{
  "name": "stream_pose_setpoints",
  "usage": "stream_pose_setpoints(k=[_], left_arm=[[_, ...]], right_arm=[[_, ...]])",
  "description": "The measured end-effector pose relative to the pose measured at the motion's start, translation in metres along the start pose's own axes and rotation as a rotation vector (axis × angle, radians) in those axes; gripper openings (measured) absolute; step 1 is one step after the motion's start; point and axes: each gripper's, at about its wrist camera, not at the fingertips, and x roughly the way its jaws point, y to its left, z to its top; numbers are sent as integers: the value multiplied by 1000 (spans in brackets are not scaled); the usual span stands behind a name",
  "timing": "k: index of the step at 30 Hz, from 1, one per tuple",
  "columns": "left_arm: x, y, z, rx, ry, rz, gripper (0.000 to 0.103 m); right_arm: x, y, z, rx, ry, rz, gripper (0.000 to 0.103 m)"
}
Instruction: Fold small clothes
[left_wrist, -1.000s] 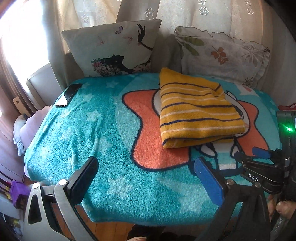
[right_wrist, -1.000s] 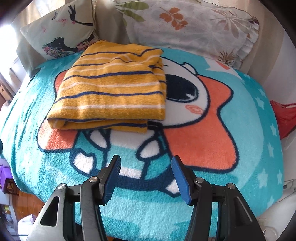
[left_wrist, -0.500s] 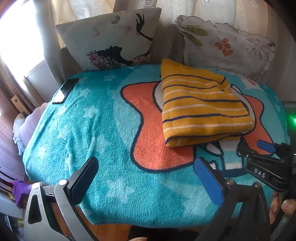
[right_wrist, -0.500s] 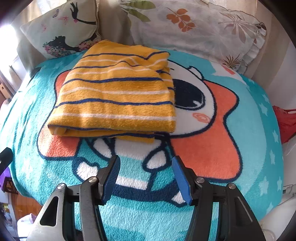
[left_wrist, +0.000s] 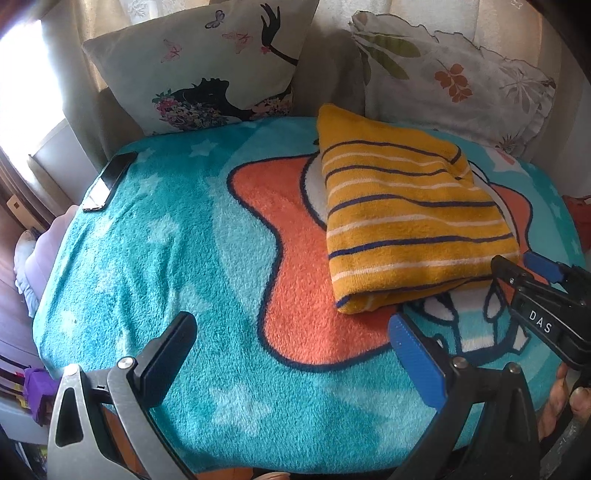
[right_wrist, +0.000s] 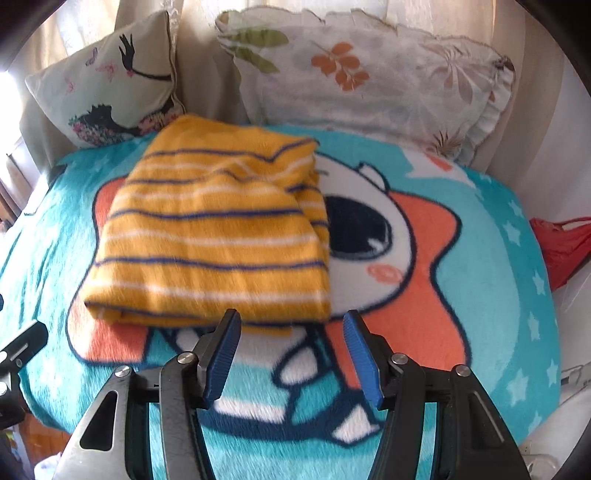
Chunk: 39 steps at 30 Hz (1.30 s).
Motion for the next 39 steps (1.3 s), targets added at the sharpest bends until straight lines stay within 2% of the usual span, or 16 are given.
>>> stream_pose_setpoints(k=[5,10,11,14,15,19,21,24,27,30,32,36,39], left_arm=[[10,12,10,-2,10,-3,103],[20,25,18,2,25,-5,103],[21,28,19,1,24,-6,103],[25,35,23,-4,23,-17,103],[28,37,24,-7,28,-20,103],[34,43,24,-2,48,-25,103],[35,47,23,3,48,-22,103],[33,56,22,-6,42,-12,103],[30,69,21,-30,25,-6,103],[31,80,20,-60,24,-1,103],[33,85,21,-81,26,8,103],[33,88,25,-107,13,20,103],[28,88,26,-122,-16,12,103]], right_arm=[[46,1,3,50,108,39,51],[54,-10,9,69,176,74,52],[48,-13,13,76,172,72,52],[17,-25,35,137,46,104,52],[14,-26,45,151,28,113,52],[41,-19,92,185,15,167,51],[67,-15,110,190,29,156,45],[112,-20,123,226,114,98,40],[117,-33,137,278,105,72,42],[104,-42,150,303,77,-62,42],[94,-42,154,331,44,-29,43],[84,-4,150,196,14,-11,45],[103,24,138,62,69,-2,52]])
